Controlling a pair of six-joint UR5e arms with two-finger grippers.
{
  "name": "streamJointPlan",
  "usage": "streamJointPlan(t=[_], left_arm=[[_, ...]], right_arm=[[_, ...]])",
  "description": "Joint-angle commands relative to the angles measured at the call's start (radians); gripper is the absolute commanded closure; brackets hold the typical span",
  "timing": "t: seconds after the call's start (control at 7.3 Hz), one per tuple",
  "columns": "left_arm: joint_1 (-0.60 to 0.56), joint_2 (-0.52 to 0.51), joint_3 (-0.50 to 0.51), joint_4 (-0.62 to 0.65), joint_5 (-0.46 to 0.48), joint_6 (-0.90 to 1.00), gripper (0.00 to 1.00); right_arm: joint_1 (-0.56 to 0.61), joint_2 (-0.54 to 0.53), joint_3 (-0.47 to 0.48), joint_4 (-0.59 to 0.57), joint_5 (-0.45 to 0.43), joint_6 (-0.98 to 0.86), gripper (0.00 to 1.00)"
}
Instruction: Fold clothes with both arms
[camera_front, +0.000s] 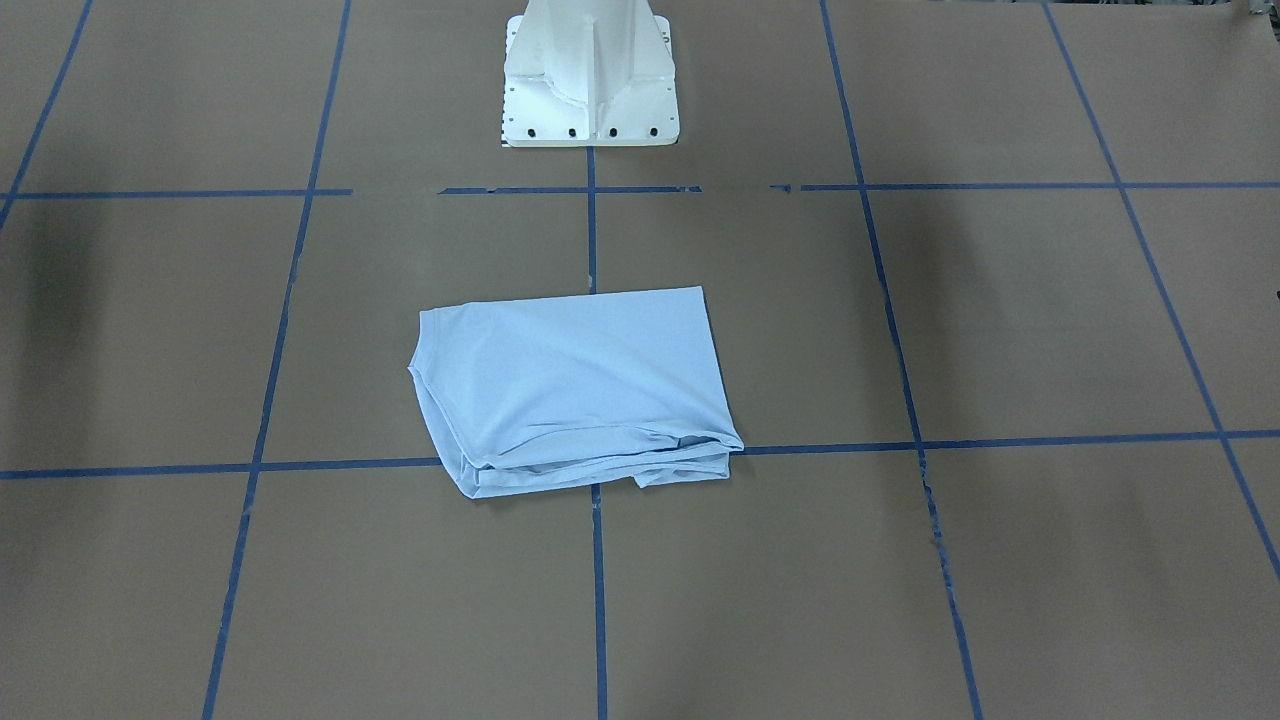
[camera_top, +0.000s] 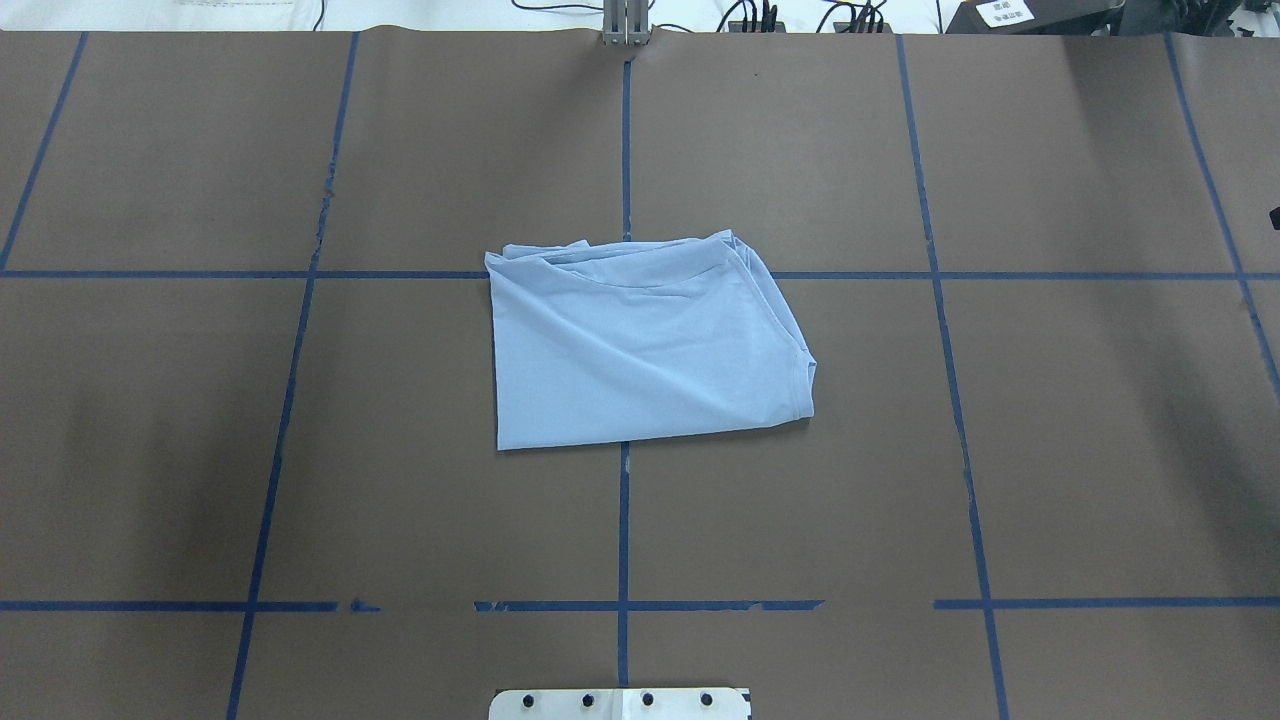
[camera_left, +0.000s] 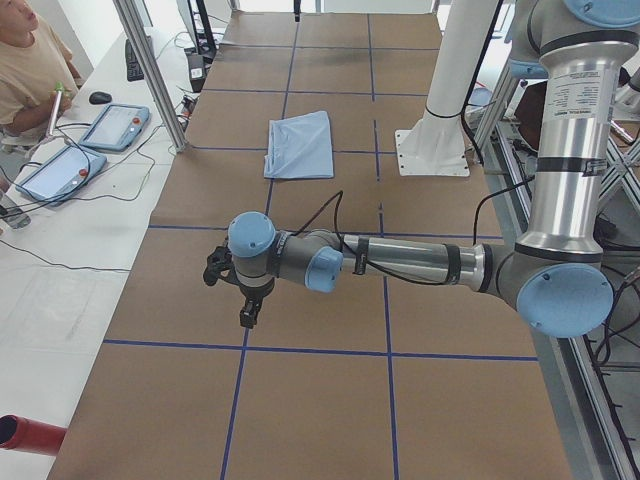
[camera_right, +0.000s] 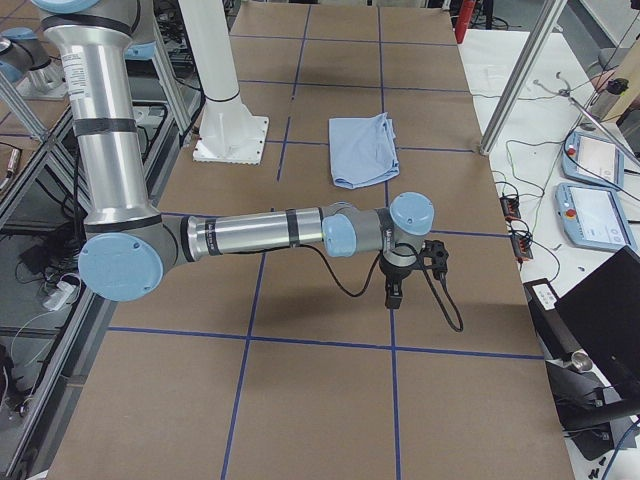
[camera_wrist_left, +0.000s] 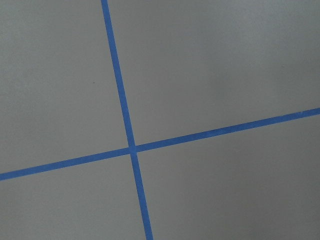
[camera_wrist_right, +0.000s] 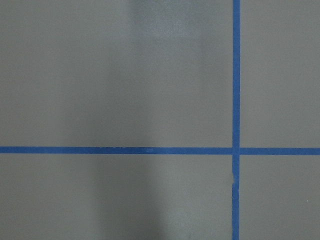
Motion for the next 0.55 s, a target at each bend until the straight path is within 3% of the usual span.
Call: streamJointPlan(t=[0.0, 0.41], left_arm=[[-0.001, 0.000, -0.007, 0.001, 0.000, 0.000, 0.00], [-0.001, 0.000, -0.001, 0.003, 0.000, 0.000, 0.00]], right_arm=[[0.000, -0.004, 0.026, -0.002, 0.000, 0.001, 0.00], [0.000, -0.010, 0.026, -0.011, 0.000, 0.001, 0.00]])
